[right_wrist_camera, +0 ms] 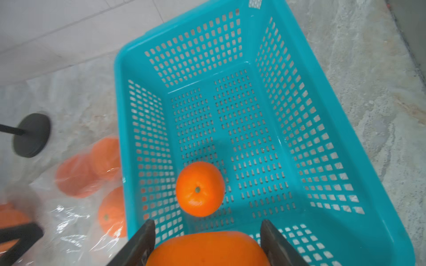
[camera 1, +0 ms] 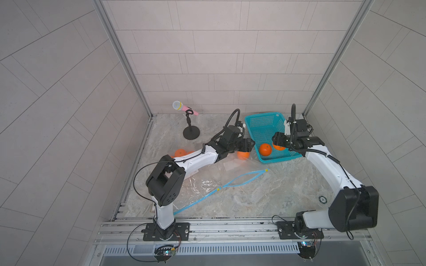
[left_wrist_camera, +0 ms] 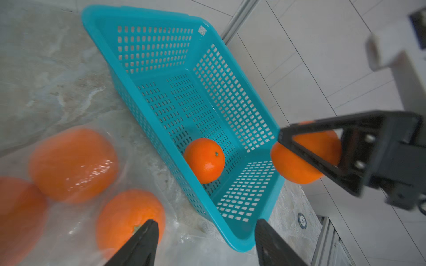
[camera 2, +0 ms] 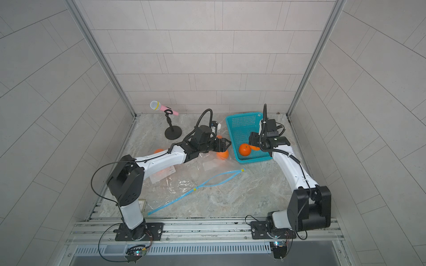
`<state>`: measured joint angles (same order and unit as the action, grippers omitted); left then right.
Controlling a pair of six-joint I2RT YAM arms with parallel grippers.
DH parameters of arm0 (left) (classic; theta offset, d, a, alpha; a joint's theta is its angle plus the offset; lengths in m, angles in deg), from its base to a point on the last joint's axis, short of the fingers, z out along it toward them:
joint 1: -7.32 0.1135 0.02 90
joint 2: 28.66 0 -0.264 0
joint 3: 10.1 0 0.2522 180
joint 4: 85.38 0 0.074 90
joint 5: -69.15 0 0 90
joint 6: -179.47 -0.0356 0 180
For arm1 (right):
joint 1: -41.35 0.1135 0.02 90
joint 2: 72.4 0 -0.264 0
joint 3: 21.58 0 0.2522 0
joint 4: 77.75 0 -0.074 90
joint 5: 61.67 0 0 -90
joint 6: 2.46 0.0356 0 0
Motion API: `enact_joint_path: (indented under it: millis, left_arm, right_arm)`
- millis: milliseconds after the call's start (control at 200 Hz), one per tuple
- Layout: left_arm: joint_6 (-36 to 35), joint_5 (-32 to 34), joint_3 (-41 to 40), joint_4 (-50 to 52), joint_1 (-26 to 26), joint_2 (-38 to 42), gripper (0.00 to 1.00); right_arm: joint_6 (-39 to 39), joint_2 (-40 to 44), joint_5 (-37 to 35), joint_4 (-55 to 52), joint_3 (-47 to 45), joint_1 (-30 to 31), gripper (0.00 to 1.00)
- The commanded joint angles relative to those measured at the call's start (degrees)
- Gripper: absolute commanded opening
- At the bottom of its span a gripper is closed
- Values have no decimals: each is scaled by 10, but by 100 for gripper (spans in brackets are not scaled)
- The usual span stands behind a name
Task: Open the zip-top bag and take out the orange
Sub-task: Place the orange in the basket.
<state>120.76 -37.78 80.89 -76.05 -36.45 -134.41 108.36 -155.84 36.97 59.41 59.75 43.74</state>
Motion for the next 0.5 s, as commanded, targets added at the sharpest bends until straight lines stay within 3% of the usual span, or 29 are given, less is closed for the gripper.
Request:
enact_joint_path:
  millis: [0, 180, 495]
  left_arm:
    - [-13, -8, 23, 0, -13, -19, 74]
    - [-9, 5, 22, -7, -21, -32, 84]
    - [-9, 6, 25, 15, -23, -33, 85]
  right_arm:
    - [-31, -73, -25, -74, 34, -29, 47]
    - [-29, -135, -31, -62, 55, -53, 45]
    - [-39, -237, -21, -94, 114, -56, 49]
